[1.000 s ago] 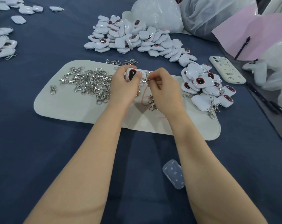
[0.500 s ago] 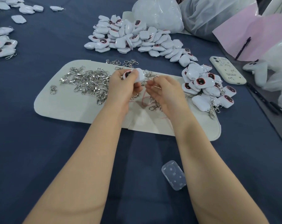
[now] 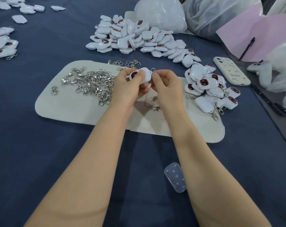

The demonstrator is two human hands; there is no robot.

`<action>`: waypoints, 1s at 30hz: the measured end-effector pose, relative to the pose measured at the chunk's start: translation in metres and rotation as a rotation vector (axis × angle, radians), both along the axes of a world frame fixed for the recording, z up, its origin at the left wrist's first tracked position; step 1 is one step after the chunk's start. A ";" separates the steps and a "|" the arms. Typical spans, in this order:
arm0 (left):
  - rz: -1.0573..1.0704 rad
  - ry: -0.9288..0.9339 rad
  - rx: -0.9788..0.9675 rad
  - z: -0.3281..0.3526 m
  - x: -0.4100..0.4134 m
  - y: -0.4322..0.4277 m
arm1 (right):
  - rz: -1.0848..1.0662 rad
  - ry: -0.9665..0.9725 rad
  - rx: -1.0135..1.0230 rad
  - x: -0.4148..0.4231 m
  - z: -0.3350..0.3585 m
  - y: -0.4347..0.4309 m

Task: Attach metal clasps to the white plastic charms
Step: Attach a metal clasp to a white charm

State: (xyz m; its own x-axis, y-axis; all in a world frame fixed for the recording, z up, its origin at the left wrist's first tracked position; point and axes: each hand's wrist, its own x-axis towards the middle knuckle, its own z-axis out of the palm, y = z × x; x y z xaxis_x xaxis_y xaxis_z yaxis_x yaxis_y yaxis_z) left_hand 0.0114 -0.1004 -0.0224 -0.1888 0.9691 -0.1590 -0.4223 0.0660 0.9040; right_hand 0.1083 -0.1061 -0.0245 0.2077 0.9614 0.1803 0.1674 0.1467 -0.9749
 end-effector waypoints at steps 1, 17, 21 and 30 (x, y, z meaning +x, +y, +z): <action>-0.010 0.003 0.004 0.000 0.001 0.000 | -0.021 0.009 0.014 -0.001 0.000 -0.001; 0.103 0.655 0.281 0.000 -0.006 -0.002 | 0.025 -0.658 0.240 0.009 0.000 -0.001; 0.052 0.851 0.373 -0.004 -0.005 -0.005 | 0.093 -0.779 0.177 0.014 -0.002 0.000; 0.076 0.403 0.138 -0.002 -0.005 -0.003 | 0.079 -0.311 0.046 0.005 -0.003 -0.001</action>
State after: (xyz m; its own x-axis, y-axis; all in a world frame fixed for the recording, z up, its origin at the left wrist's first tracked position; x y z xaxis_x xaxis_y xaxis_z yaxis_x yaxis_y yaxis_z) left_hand 0.0060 -0.1036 -0.0248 -0.2813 0.9569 0.0722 -0.0324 -0.0846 0.9959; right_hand 0.1131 -0.1076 -0.0274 0.0612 0.9618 0.2669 0.4422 0.2136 -0.8711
